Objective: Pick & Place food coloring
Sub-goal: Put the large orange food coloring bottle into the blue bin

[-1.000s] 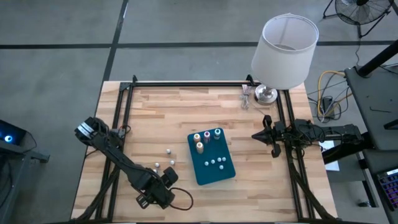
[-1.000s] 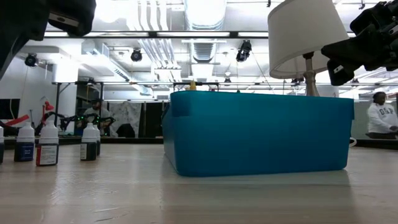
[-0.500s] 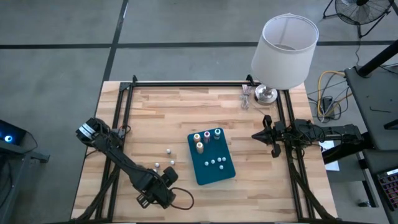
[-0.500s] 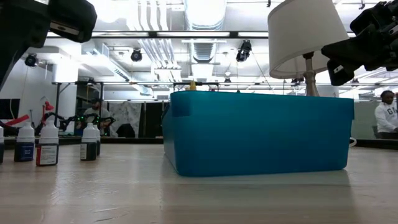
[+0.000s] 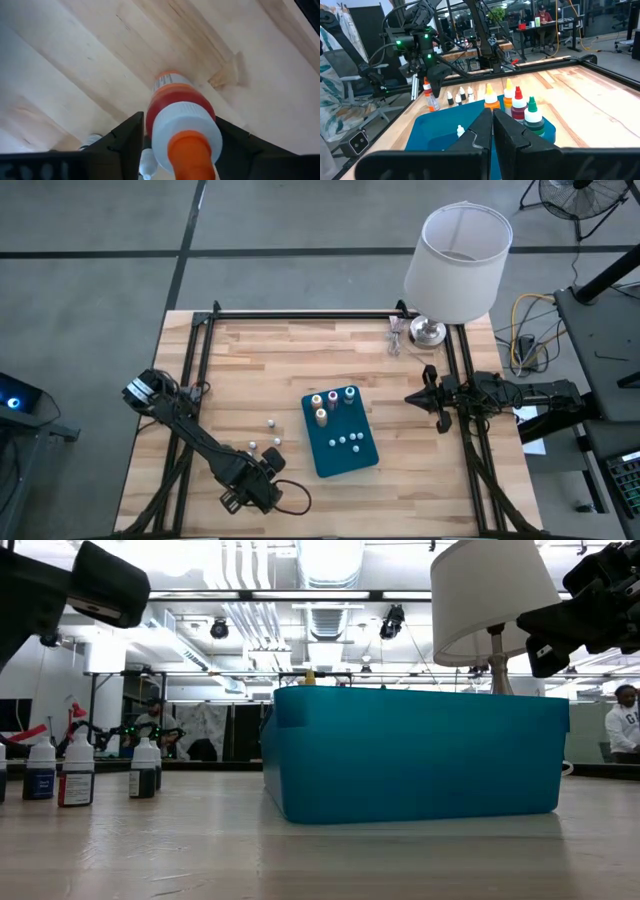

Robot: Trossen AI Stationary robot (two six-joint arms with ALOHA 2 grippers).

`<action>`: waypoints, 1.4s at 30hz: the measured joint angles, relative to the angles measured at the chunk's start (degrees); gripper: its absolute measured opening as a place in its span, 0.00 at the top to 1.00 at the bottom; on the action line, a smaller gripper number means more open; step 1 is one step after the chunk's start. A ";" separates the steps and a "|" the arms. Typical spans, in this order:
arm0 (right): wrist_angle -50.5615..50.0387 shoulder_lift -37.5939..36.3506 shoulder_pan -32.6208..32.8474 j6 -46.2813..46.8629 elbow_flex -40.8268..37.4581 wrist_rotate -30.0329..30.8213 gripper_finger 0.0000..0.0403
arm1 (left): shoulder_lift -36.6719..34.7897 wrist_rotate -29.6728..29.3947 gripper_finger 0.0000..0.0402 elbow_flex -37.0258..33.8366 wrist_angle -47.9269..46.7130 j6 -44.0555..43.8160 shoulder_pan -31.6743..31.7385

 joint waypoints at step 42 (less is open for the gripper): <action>0.00 0.00 0.02 0.00 0.00 0.01 0.98 | -0.04 0.68 0.47 2.68 1.34 -4.93 0.85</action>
